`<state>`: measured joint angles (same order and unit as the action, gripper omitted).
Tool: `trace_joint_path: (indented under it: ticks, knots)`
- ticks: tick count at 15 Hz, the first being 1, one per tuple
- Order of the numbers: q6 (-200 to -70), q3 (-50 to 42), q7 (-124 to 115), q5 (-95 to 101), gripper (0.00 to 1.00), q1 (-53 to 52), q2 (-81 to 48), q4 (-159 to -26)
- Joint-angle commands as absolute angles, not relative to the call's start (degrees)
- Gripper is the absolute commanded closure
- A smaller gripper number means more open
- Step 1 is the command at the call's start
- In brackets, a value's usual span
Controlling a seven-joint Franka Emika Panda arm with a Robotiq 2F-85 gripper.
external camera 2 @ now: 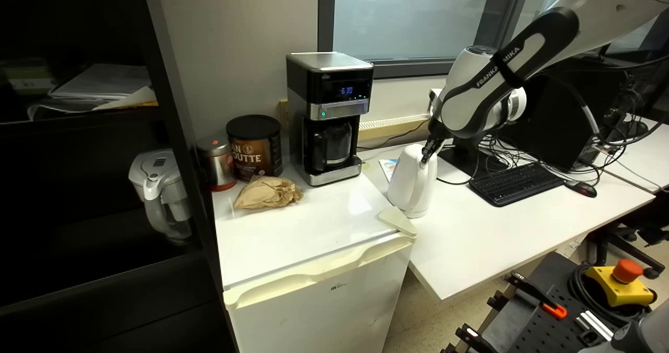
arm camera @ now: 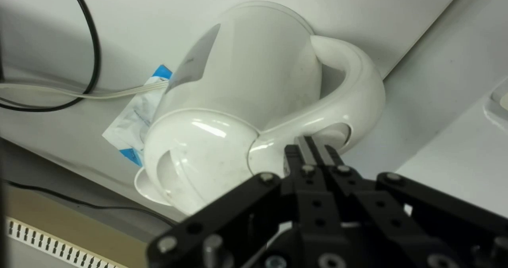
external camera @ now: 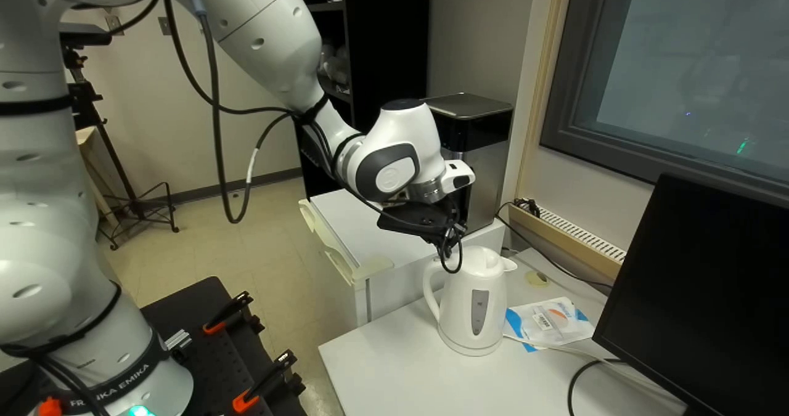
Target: Push the white button on the handle of the electric kettle
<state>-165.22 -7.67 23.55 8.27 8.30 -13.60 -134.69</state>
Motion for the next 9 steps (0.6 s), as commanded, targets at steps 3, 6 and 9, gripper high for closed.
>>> trace_joint_path:
  ticks: [3,6,9]
  knots:
    - [-166.6,-6.8,22.8,8.7,0.97,9.8,-15.3,-134.2]
    - [-166.6,-6.4,23.1,8.3,0.97,10.2,-15.0,-134.4]
    - [-166.8,-6.0,23.6,8.1,0.97,10.7,-14.0,-135.0]
